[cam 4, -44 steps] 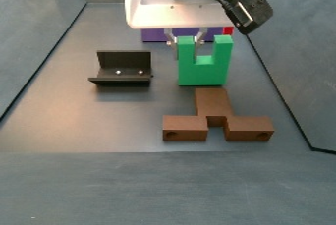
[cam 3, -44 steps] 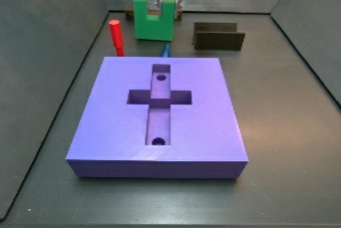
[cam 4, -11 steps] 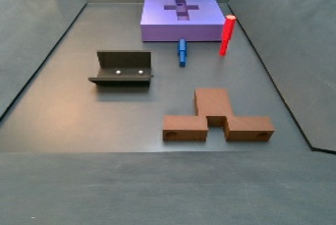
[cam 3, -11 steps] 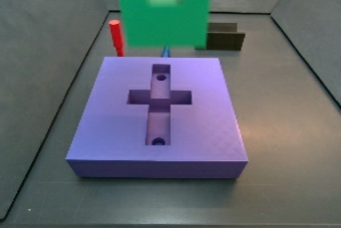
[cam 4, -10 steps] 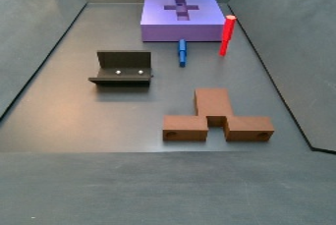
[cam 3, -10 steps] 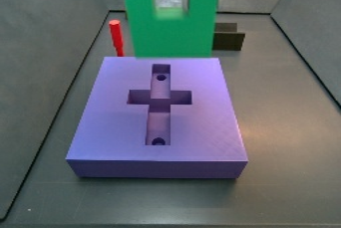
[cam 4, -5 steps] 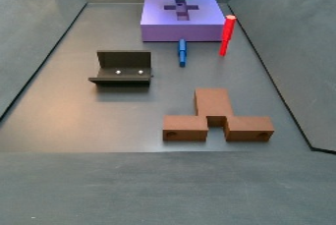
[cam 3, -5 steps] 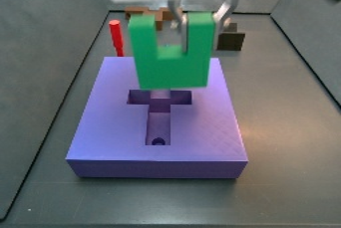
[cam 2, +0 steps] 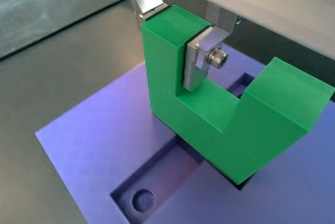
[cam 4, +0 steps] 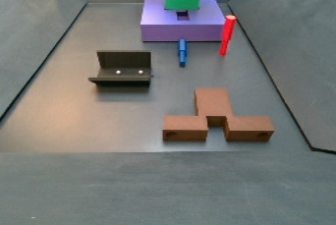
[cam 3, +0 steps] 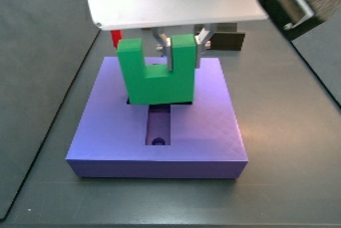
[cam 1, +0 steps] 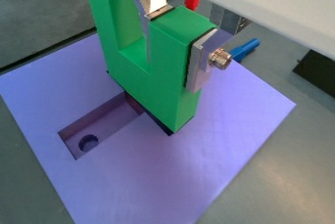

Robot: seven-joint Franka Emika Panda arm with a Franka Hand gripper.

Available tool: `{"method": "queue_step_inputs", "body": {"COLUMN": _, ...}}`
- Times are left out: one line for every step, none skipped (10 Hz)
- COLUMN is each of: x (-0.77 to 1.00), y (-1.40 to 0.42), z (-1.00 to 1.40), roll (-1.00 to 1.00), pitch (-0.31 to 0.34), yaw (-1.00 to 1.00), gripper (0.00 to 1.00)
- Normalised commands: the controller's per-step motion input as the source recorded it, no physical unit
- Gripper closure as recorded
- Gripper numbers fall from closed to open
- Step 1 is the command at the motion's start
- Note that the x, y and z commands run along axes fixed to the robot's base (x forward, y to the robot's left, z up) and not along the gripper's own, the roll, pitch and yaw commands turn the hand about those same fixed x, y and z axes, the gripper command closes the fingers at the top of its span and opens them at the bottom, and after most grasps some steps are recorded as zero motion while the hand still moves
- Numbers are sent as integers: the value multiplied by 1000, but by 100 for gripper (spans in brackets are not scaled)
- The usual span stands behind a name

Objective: Pick up the green object. Move up. Move to above the board. Insert the green object.
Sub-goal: Insert the green object.

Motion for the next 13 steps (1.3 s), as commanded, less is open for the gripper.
{"method": "queue_step_inputs", "body": {"x": -183, "y": 0, "z": -180, "roll": 20, "pitch": -67, "yaw": 0, "gripper": 100}}
{"method": "queue_step_inputs", "body": {"x": -174, "y": 0, "z": -174, "roll": 13, "pitch": -59, "yaw": 0, "gripper": 100}}
{"method": "queue_step_inputs", "body": {"x": -177, "y": 0, "z": -174, "roll": 0, "pitch": -61, "yaw": 0, "gripper": 100}}
{"method": "queue_step_inputs", "body": {"x": -134, "y": 0, "z": -266, "roll": 0, "pitch": -61, "yaw": -17, "gripper": 100}}
{"method": "queue_step_inputs", "body": {"x": -74, "y": 0, "z": -331, "roll": 0, "pitch": -50, "yaw": -83, "gripper": 100}}
{"method": "queue_step_inputs", "body": {"x": -117, "y": 0, "z": -386, "roll": 3, "pitch": -60, "yaw": -69, "gripper": 100}}
{"method": "queue_step_inputs", "body": {"x": -134, "y": 0, "z": -509, "roll": 20, "pitch": -76, "yaw": -74, "gripper": 100}}
{"method": "queue_step_inputs", "body": {"x": -126, "y": -3, "z": -689, "roll": 76, "pitch": -79, "yaw": -89, "gripper": 100}}
{"method": "queue_step_inputs", "body": {"x": -94, "y": -23, "z": -769, "roll": 106, "pitch": -54, "yaw": -123, "gripper": 100}}
{"method": "queue_step_inputs", "body": {"x": -66, "y": 0, "z": -643, "roll": 67, "pitch": -39, "yaw": -131, "gripper": 100}}
{"method": "queue_step_inputs", "body": {"x": -114, "y": 0, "z": -603, "roll": 80, "pitch": -50, "yaw": -94, "gripper": 100}}
{"method": "queue_step_inputs", "body": {"x": -43, "y": 0, "z": -300, "roll": 61, "pitch": 0, "yaw": -46, "gripper": 100}}
{"method": "queue_step_inputs", "body": {"x": 0, "y": 0, "z": 0, "roll": 0, "pitch": 0, "yaw": 0, "gripper": 100}}
